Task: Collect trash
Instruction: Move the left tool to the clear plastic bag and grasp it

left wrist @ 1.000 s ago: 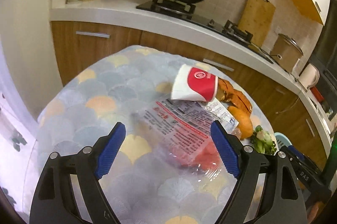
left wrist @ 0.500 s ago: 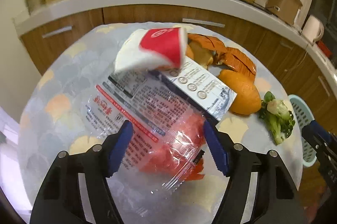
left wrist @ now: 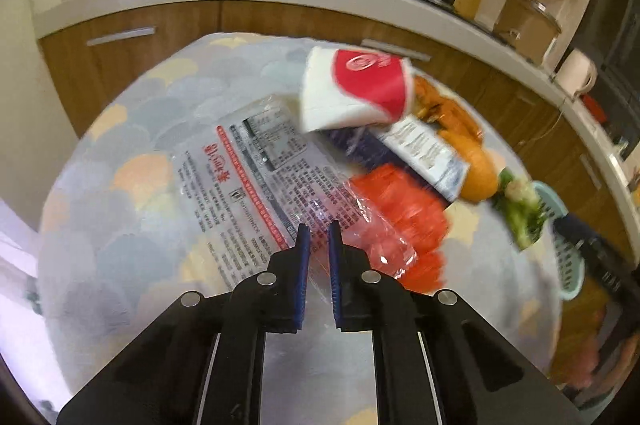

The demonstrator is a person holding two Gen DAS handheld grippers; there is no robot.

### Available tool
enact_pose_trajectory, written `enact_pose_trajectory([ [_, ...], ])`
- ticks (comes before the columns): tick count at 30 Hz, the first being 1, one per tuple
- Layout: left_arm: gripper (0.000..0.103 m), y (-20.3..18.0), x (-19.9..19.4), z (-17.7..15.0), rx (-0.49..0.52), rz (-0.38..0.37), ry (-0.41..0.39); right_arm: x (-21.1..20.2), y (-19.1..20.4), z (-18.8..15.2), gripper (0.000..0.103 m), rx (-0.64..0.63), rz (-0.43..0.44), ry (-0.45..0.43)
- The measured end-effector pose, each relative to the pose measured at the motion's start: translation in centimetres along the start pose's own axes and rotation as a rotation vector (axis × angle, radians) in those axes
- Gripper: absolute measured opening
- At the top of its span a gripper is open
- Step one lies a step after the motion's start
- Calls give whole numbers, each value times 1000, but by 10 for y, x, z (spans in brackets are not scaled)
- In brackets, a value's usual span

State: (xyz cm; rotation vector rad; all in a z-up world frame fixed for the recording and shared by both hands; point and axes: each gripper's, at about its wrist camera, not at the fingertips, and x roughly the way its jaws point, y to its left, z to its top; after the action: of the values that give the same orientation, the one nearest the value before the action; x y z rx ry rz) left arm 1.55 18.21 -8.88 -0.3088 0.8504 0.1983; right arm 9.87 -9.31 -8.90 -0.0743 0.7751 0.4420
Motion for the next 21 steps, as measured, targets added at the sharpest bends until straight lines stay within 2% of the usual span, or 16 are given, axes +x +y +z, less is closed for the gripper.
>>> enact_pose_trajectory([
  [4,11,22,-12,-8,-3,-17,18,1,4,2,47,-6,7,-1],
  [6,28,28,-21,-9,-6,-9,2,3,8,1,47,-12,10,3],
  [7,49,30,-28,-8,-16,5,-21,4,10,1,47,-16,13,5],
  [8,63,31,-31,-7,-27,13,-39,5,12,1,47,-19,16,8],
  [10,68,30,-32,-5,-38,18,-47,6,15,0,47,-25,19,11],
  [13,73,24,-23,0,-65,-8,-17,5,17,-1,48,-32,18,9],
  [16,73,16,-10,8,-99,-9,-5,5,15,-1,49,-27,14,10],
  [19,74,3,1,18,-83,69,-16,3,11,-1,50,-22,7,10],
  [21,75,-5,5,20,-35,123,-18,2,7,-1,50,-12,8,6],
])
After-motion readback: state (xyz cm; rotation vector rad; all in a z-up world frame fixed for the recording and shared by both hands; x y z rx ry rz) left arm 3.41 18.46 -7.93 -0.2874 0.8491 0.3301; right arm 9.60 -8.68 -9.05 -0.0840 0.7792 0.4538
